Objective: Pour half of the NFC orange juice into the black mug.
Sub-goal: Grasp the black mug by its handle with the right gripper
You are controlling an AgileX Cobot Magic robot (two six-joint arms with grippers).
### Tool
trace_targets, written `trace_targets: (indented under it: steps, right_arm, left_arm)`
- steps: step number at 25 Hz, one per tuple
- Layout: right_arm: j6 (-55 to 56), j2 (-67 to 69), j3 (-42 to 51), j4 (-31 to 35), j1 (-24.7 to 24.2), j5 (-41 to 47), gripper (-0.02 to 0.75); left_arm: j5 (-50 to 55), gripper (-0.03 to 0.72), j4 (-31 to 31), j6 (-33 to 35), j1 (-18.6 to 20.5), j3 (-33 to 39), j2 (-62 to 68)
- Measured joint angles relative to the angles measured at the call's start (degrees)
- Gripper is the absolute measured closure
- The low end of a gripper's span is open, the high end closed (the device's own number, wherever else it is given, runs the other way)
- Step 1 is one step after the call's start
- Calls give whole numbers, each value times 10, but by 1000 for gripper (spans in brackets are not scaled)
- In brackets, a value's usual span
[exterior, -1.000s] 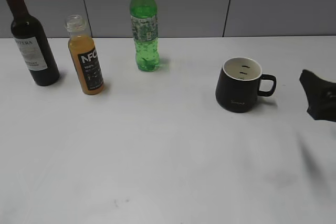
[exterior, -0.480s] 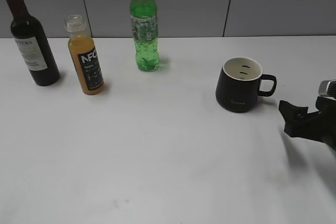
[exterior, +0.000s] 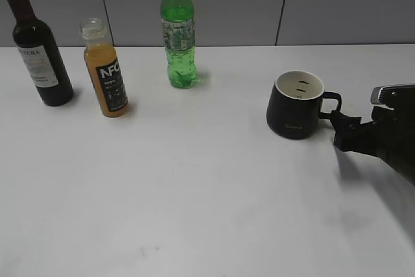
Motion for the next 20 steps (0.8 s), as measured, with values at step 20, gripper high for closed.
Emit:
trace_targets:
  steps: [20]
  right_arm:
    - [0, 64, -78, 1, 0, 0, 109]
  left_arm:
    - [0, 451, 0, 0, 0, 0, 0]
